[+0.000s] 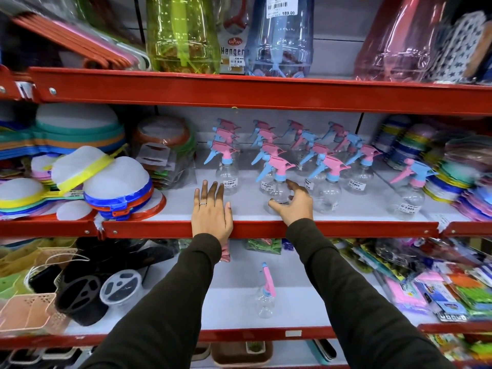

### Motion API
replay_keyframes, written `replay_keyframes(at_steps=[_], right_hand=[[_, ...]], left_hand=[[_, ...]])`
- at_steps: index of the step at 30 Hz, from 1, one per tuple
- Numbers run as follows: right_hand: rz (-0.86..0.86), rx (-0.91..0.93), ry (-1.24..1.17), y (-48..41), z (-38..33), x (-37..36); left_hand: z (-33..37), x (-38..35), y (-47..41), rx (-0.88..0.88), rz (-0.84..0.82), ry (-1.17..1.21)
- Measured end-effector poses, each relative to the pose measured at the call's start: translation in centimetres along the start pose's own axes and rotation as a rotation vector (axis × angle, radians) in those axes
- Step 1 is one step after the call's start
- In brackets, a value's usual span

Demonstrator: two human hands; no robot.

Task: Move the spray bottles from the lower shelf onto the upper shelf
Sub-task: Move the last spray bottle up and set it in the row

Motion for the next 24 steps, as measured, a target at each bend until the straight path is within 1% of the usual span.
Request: replay_keyframes(at_steps=[7,10,12,15,18,22,24], right_hand=[[-0.033,-0.014,0.010,-0.3,0.3,-0.6],[0.023,-0.018,-0.009,0.2,0.4,-0.2],[0.093,0.028,-0.056,0.6,0.1,0.5],[0.185,0.154,-0.138,1.8,-0.7,1.5],[0.233,0.248,-0.167,3.3,-1.1,1.9],[0.217,0.336,-0.177,5.6,-0.4,2.2],[0.160,0.319,-0.163,7.1,0.9,1.7]], left_hand=[[-0.2,-0.4,-0.1,0.008,-0.037,-0.019],[-0.2,-0.3,-0.2,0.007,-0.052,-0.023],[0.0,0.0,-0.6,0.000,-0.050,-0.004],[0.4,0.7,-1.3,-0.019,-0.033,0.032],[-0.1,1.9,-2.1,-0.032,0.007,0.048],[-1.8,3.9,-3.8,-0.023,0.093,0.051],[-3.0,4.6,-4.6,0.008,0.119,0.015]])
Point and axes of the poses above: each hand's wrist, its own y-axis away from the middle knuckle, its own x-axis out of the back of the hand, z = x × y, the point moved 3 cm from there along -y, towards the middle knuckle, and after that the axes turned 5 degrees about z, right-handed, at the moved point
